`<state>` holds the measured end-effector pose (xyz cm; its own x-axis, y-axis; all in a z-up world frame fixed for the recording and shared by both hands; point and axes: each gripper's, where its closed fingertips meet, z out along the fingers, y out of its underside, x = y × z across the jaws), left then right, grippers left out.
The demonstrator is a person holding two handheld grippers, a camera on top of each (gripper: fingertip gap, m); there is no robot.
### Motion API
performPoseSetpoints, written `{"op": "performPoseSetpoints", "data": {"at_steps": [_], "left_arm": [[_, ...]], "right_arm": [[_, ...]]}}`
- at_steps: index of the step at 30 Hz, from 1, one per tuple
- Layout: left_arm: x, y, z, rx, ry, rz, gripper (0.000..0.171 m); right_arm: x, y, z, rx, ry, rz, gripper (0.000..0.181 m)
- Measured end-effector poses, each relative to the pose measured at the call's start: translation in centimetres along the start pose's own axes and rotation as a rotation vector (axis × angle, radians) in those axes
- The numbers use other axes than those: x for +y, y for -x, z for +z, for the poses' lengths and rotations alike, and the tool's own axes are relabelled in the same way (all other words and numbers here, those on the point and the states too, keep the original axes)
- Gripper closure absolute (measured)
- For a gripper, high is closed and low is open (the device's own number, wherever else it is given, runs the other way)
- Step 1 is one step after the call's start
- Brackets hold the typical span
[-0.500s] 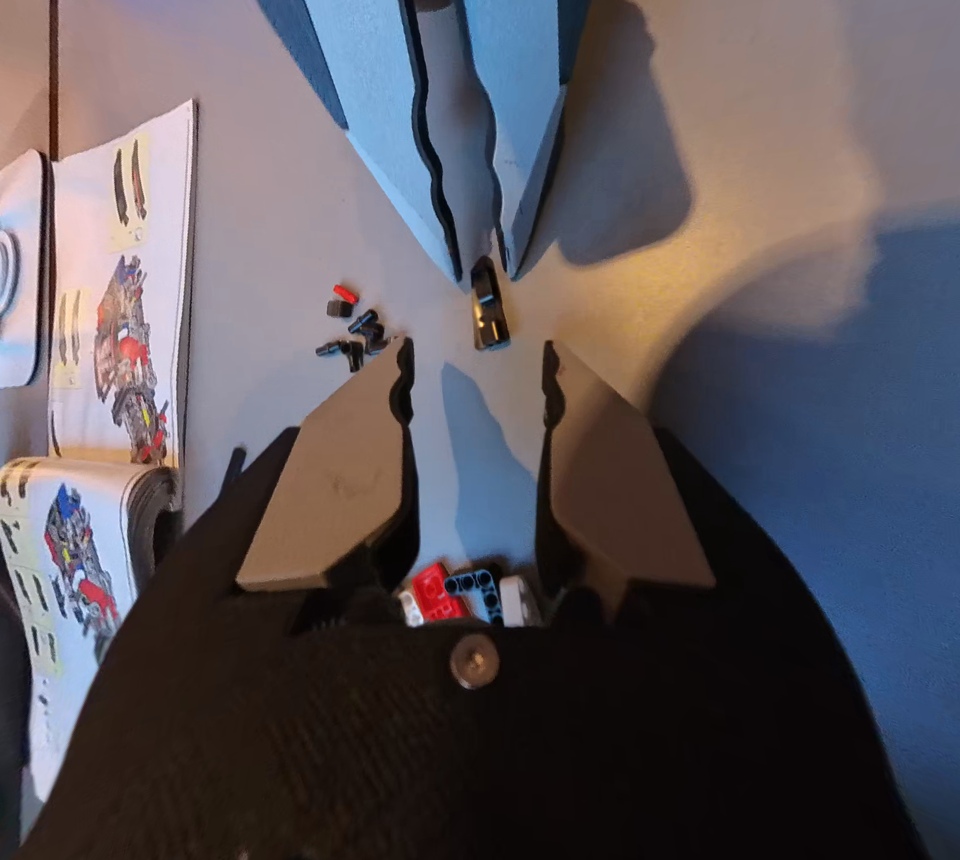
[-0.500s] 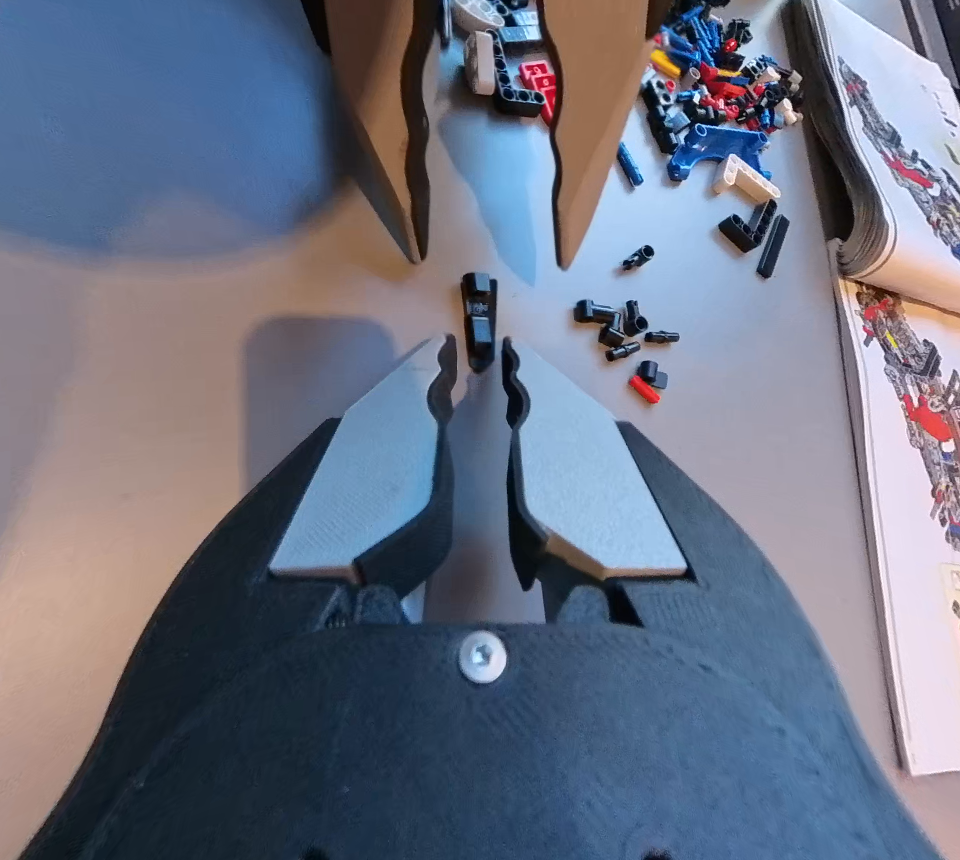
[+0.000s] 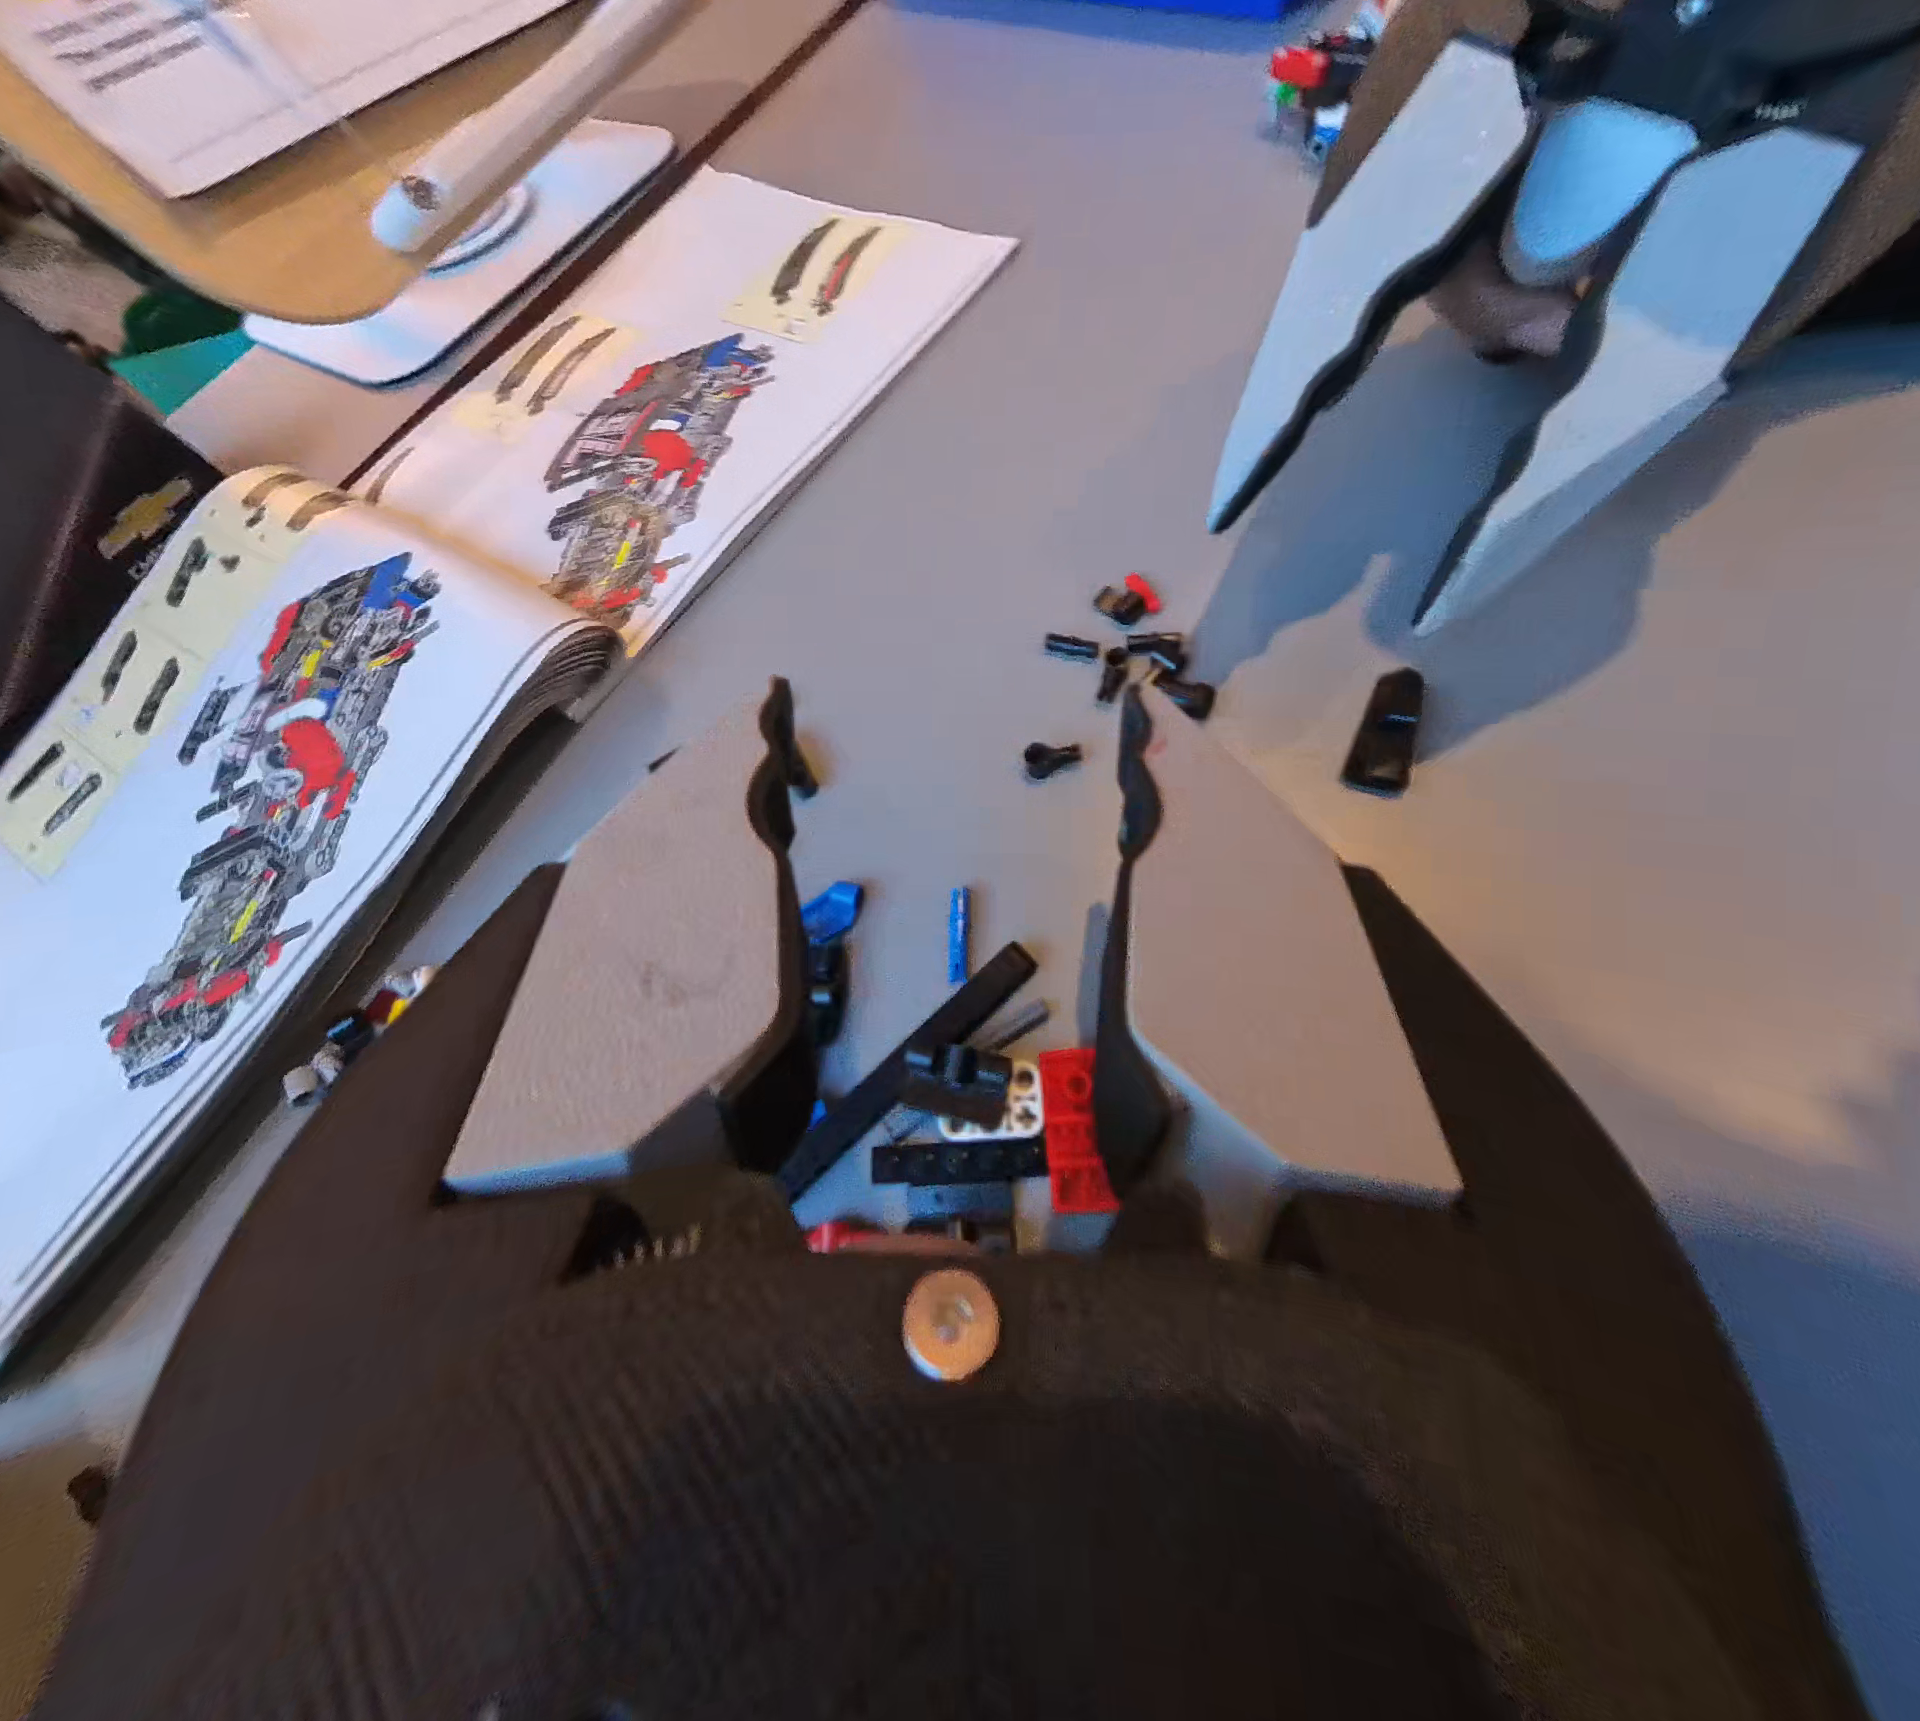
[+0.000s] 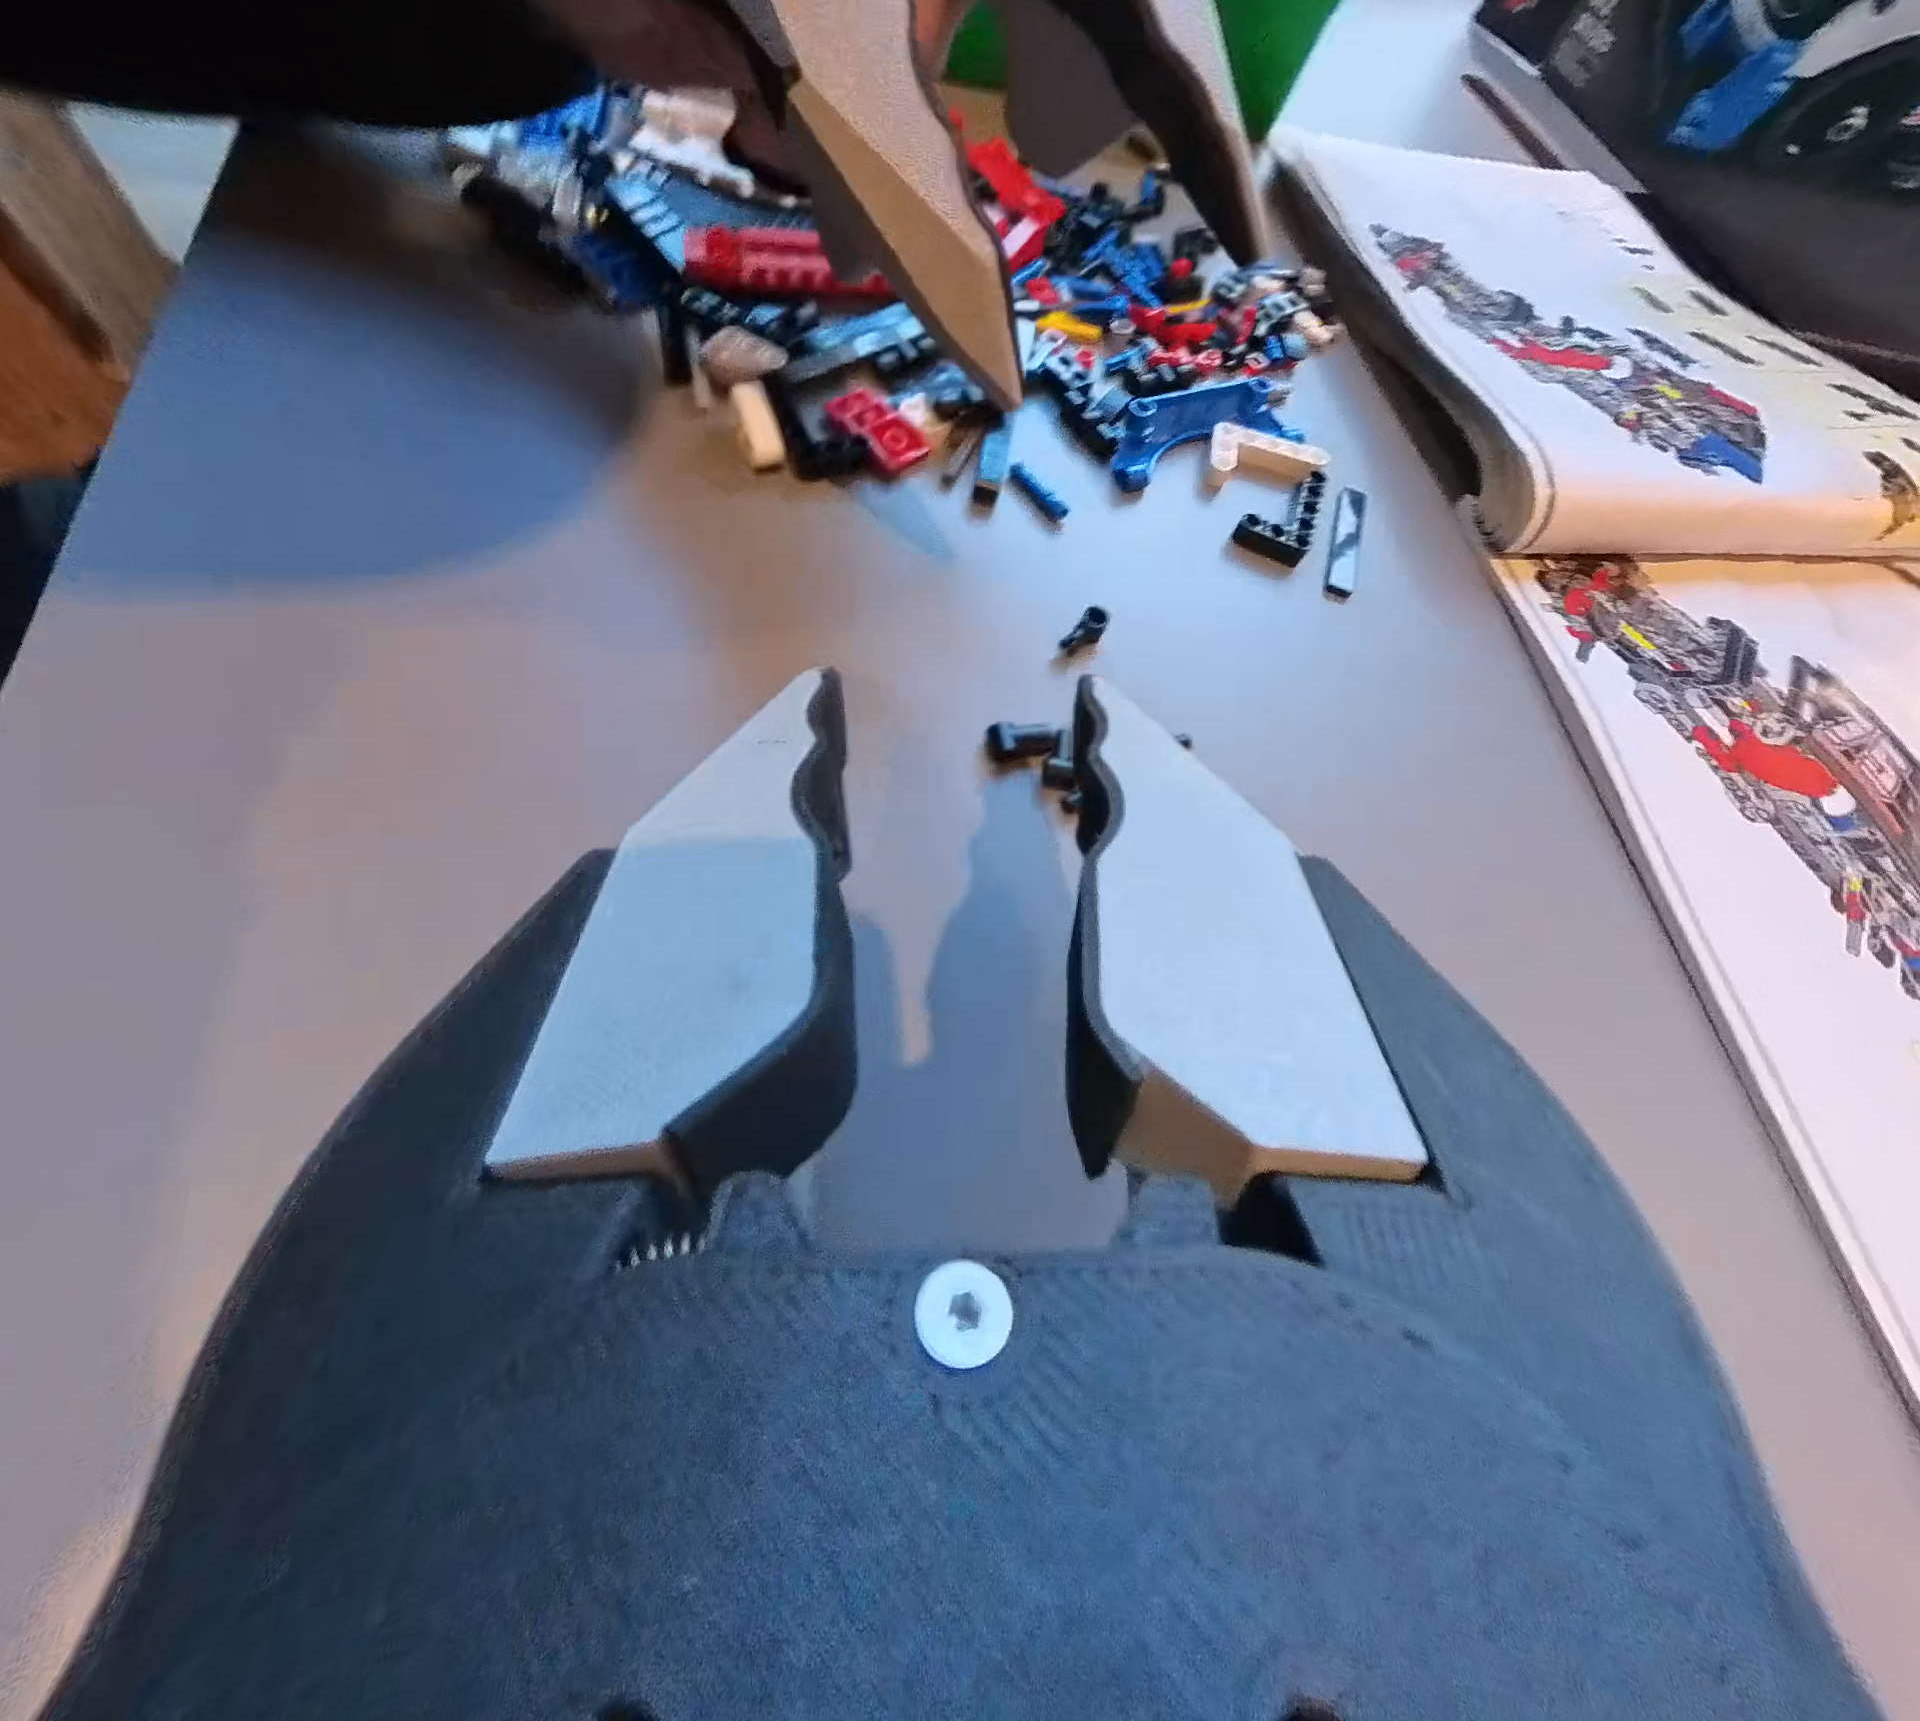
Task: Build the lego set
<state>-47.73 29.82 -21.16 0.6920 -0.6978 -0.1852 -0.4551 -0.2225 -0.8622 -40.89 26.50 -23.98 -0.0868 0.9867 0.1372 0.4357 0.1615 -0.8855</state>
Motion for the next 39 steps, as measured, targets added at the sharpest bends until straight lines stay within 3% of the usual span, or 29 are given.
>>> {"op": "performPoseSetpoints", "data": {"at_steps": [3,10,17,26,39], "left_arm": [[-0.1,1.3,-0.4,0.029,-0.033,-0.087,0.108],[-0.1,2.8,-1.2,0.014,-0.13,-0.161,0.109],[1.5,3.3,-0.8,0.016,-0.059,-0.2,0.11],[2.5,3.5,-0.4,-0.002,-0.008,-0.189,0.115],[2.7,2.9,0.1,0.003,-0.002,-0.19,0.113]], "right_arm": [[-0.5,-1.6,0.2,0.035,-0.022,0.069,0.127],[-1.8,-4.8,1.2,0.056,-0.073,0.179,0.117],[-3.1,-7.6,2.8,0.075,-0.139,0.204,0.114],[-2.3,-7.8,2.7,0.118,-0.154,0.174,0.119],[-1.6,-8.4,3.2,0.118,-0.108,0.232,0.105]]}}
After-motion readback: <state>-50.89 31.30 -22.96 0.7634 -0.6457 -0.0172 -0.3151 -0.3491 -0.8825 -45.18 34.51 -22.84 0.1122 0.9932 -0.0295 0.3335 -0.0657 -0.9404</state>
